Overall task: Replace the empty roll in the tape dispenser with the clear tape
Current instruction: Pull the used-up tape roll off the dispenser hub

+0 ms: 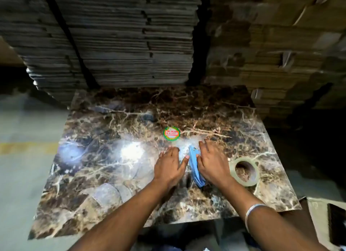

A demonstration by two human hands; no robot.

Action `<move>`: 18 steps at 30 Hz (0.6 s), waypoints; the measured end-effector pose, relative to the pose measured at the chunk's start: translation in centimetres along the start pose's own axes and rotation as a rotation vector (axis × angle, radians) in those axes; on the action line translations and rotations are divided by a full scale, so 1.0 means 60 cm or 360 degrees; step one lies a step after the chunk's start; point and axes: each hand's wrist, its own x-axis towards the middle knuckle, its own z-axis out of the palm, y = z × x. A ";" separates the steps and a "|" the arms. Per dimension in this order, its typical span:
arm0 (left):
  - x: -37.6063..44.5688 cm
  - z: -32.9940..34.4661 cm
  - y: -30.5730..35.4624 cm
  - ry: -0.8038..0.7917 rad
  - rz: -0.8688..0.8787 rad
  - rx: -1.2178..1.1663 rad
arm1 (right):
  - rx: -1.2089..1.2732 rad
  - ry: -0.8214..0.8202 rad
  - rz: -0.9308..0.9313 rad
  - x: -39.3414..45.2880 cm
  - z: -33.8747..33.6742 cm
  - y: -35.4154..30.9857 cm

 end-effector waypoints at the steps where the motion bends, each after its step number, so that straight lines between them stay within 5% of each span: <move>1: 0.000 0.013 0.001 0.0000 -0.0012 -0.0027 | 0.0070 -0.0006 0.0065 -0.001 0.010 0.008; 7: -0.013 0.082 0.009 -0.0096 0.0060 -0.0370 | 0.0440 -0.0060 0.0467 -0.023 0.058 0.042; 18: 0.033 0.095 -0.081 0.0008 0.0334 -0.0494 | 0.1207 0.0063 0.0461 -0.033 0.127 0.000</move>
